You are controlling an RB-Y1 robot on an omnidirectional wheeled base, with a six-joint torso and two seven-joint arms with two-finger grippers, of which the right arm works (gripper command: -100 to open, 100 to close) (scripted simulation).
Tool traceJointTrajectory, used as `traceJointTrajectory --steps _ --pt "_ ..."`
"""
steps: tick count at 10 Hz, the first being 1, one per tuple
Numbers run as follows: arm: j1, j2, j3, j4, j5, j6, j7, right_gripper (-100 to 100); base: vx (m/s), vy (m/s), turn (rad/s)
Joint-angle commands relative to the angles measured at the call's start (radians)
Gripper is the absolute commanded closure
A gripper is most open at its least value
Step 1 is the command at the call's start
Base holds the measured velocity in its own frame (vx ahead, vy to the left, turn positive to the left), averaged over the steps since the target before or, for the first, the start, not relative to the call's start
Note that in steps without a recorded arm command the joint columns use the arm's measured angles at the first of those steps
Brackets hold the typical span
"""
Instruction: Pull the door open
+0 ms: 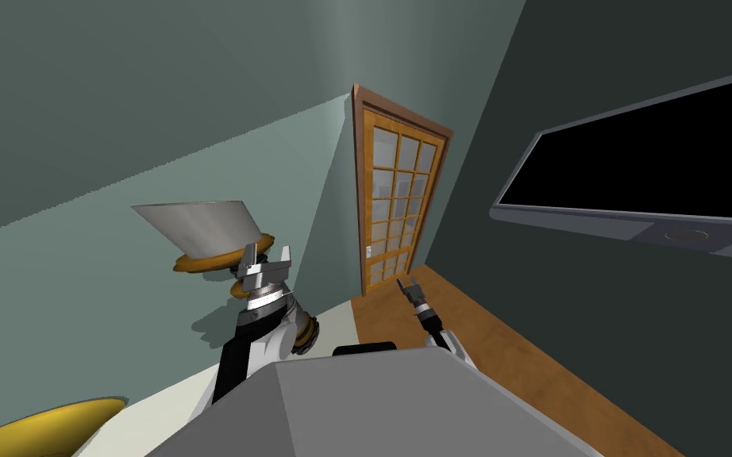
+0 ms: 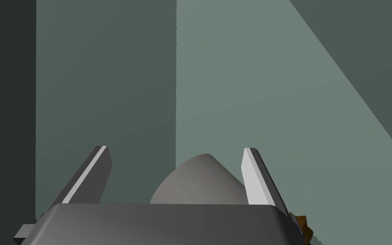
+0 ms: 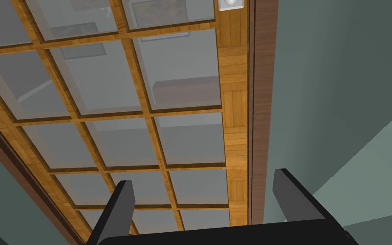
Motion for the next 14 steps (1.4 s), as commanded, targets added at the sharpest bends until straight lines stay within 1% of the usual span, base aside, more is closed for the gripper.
traceJointTrajectory --steps 1,7,10,12,14 --pt "-0.015 0.006 -0.012 0.042 0.021 -0.010 0.028 -100 0.102 -0.055 0.068" --pt "-0.046 0.031 -0.043 0.145 0.087 -0.036 0.099 -100 0.101 -0.013 0.067" --pt "-0.058 0.044 -0.055 0.186 0.114 -0.046 0.127 -100 0.114 -0.008 0.052" --pt "-0.073 0.061 -0.070 0.234 0.145 -0.059 0.161 -100 0.186 0.006 0.087" --pt "-0.084 0.076 -0.081 0.271 0.169 -0.068 0.187 -100 0.247 0.042 0.063"
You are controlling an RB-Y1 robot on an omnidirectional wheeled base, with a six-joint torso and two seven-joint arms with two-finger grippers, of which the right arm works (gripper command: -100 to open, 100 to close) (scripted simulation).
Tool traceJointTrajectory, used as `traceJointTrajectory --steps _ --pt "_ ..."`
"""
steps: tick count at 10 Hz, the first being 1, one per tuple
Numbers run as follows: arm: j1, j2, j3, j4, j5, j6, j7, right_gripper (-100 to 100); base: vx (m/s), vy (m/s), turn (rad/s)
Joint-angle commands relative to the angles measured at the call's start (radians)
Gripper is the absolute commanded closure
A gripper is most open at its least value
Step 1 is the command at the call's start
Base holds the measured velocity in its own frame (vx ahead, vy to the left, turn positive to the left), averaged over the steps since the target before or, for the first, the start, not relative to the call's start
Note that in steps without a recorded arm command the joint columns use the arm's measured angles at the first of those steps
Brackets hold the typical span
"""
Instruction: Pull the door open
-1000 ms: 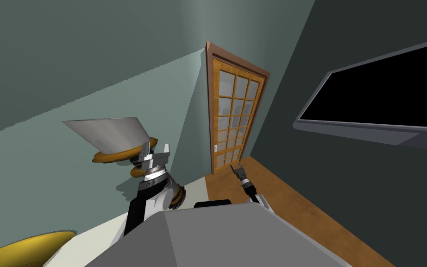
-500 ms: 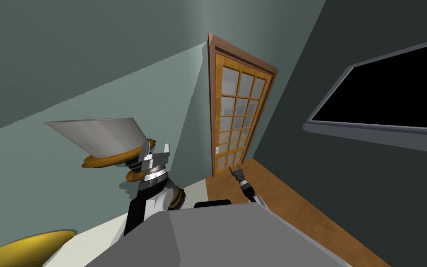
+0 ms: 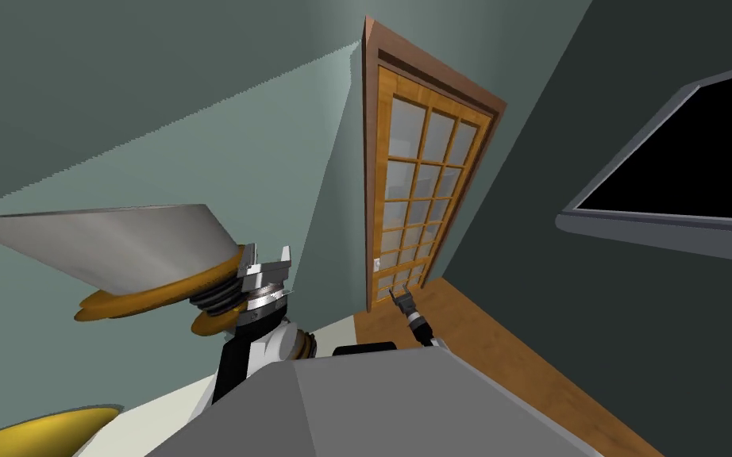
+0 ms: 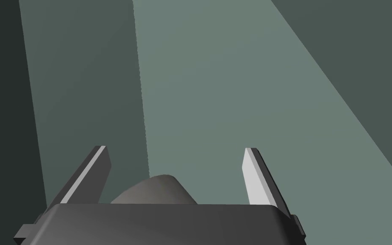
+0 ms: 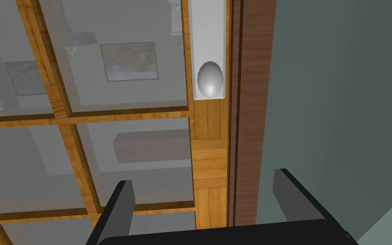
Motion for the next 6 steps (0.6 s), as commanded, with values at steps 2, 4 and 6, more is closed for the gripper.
traceJointTrajectory --steps 2,4,6 --pt "-0.015 0.015 -0.011 0.041 0.020 -0.009 0.028 -100 0.215 0.072 0.037" --pt "-0.016 0.017 -0.012 0.043 0.022 -0.009 0.030 -100 0.151 0.054 0.012" --pt "-0.022 0.008 -0.014 0.051 0.019 -0.007 0.033 -100 -0.121 -0.068 0.025"
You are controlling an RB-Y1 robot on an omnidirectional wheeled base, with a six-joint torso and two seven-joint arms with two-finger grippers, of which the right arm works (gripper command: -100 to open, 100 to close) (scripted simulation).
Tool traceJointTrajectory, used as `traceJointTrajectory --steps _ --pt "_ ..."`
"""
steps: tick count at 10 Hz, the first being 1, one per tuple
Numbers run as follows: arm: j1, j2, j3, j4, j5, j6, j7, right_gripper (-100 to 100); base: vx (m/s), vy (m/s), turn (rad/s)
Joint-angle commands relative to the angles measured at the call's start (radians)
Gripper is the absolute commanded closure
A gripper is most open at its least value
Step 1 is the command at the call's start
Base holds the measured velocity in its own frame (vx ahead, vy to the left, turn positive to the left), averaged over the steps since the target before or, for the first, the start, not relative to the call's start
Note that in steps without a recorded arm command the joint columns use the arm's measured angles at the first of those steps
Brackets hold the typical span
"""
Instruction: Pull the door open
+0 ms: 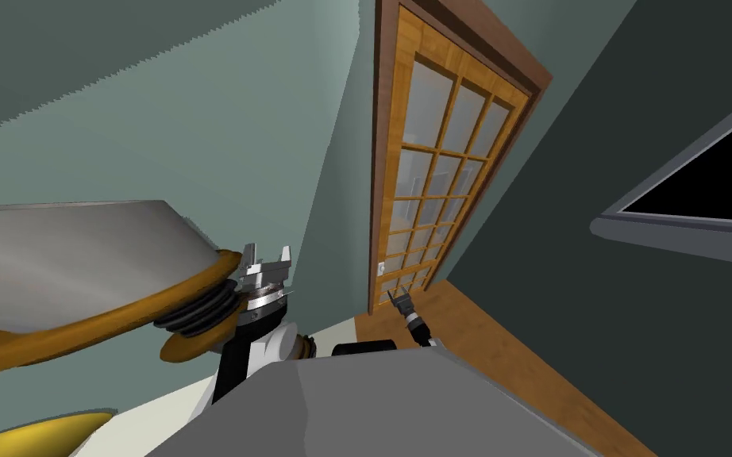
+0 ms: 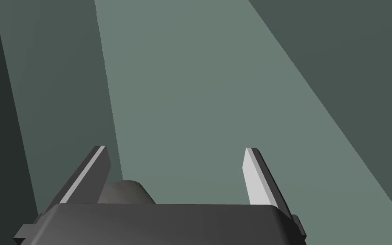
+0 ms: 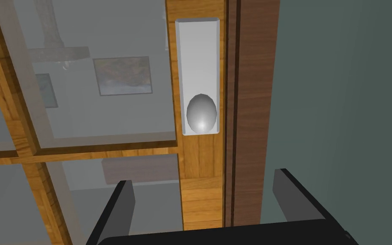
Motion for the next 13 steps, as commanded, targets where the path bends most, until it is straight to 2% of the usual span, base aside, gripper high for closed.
traceJointTrajectory --steps 1,5,10,11,13 --pt "-0.002 -0.007 -0.001 0.003 -0.002 0.003 0.001 -100 -0.184 -0.083 0.014" --pt "-0.024 -0.043 -0.011 0.033 -0.016 0.011 0.013 -100 -0.191 -0.077 0.043" --pt "-0.082 -0.101 -0.042 0.110 -0.051 0.028 0.050 -100 -0.149 -0.034 0.055" --pt "-0.087 -0.104 -0.044 0.115 -0.053 0.029 0.053 -100 -0.089 -0.029 0.046" --pt "-0.114 -0.117 -0.059 0.150 -0.068 0.035 0.072 -100 -0.056 -0.031 0.051"
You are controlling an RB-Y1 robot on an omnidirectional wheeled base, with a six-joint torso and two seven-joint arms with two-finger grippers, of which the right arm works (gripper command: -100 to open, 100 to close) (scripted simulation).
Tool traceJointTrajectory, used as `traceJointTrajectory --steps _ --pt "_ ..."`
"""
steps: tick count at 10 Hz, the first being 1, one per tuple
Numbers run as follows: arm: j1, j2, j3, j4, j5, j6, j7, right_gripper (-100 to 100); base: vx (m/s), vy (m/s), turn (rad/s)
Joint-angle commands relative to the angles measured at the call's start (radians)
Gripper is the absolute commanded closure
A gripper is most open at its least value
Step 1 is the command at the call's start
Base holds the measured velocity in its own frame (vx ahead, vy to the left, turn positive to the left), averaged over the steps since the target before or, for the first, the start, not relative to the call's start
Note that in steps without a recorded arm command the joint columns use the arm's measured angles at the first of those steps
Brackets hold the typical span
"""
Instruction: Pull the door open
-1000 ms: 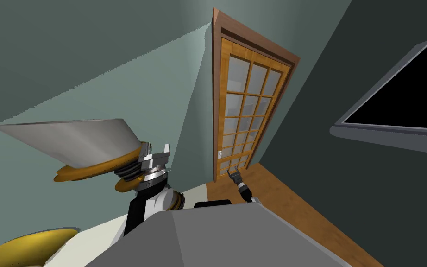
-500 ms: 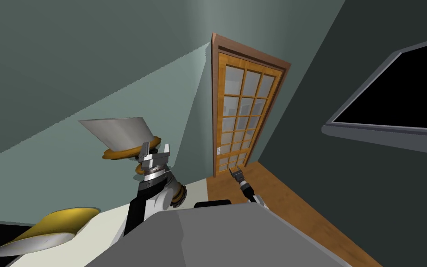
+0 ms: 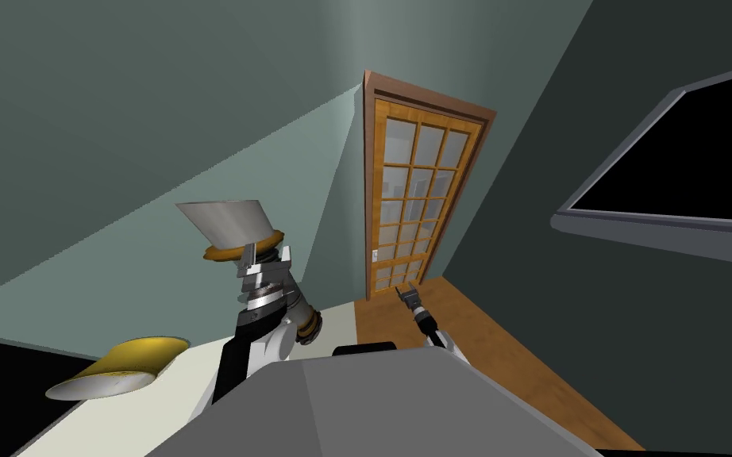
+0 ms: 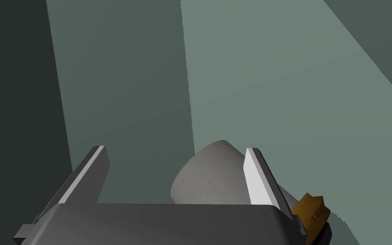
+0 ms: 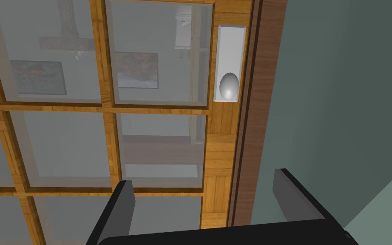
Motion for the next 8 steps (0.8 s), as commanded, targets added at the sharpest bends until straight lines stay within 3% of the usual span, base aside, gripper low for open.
traceJointTrajectory --steps 1,4,8 --pt "-0.023 -0.010 -0.012 0.031 -0.011 0.003 0.015 -100 -0.040 -0.022 0.046" --pt "-0.066 -0.015 -0.037 0.084 -0.033 0.009 0.048 -100 -0.016 -0.014 0.056" --pt "-0.140 0.005 -0.085 0.170 -0.064 0.013 0.113 -100 0.056 -0.021 0.081"
